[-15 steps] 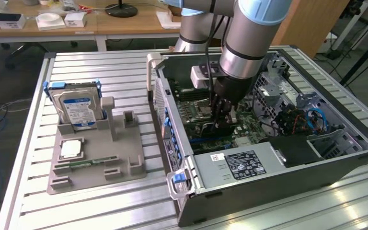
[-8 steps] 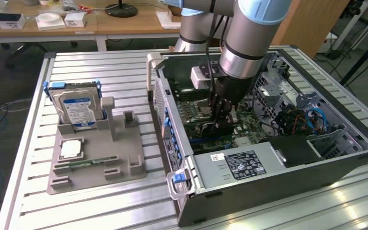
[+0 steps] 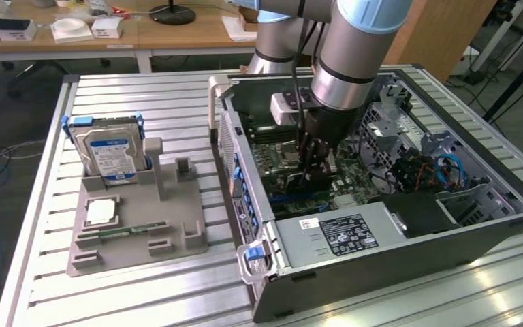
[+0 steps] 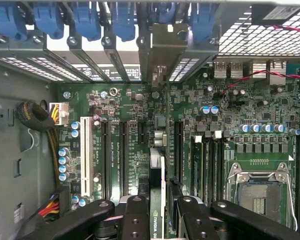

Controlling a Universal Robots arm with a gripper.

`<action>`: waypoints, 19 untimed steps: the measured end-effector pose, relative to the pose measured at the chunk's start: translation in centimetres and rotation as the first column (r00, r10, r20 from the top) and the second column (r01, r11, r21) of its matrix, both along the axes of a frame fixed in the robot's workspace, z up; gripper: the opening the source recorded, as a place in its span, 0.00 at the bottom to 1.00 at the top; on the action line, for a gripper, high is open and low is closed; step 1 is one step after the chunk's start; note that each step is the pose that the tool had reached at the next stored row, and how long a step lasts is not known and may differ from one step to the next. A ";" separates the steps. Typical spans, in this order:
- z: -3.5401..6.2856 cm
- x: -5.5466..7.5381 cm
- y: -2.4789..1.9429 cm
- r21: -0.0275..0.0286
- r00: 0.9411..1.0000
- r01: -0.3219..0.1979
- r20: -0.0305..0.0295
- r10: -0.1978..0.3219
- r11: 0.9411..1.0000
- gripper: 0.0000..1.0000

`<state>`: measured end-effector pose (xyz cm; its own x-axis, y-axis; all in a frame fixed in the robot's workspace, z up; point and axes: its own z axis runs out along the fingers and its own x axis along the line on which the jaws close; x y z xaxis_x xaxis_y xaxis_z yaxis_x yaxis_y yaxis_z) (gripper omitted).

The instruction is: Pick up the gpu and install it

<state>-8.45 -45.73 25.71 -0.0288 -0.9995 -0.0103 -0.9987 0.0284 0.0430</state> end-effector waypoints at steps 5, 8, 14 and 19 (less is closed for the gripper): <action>-0.04 0.0 0.11 0.000 1.000 0.000 0.000 0.000 1.000 0.26; -0.15 0.0 0.11 0.000 1.000 0.000 0.000 0.000 1.000 0.26; -0.25 0.0 0.12 0.000 1.000 0.000 0.000 0.000 1.000 0.26; 0.06 -0.1 0.12 0.000 1.000 0.000 0.001 0.000 1.000 0.26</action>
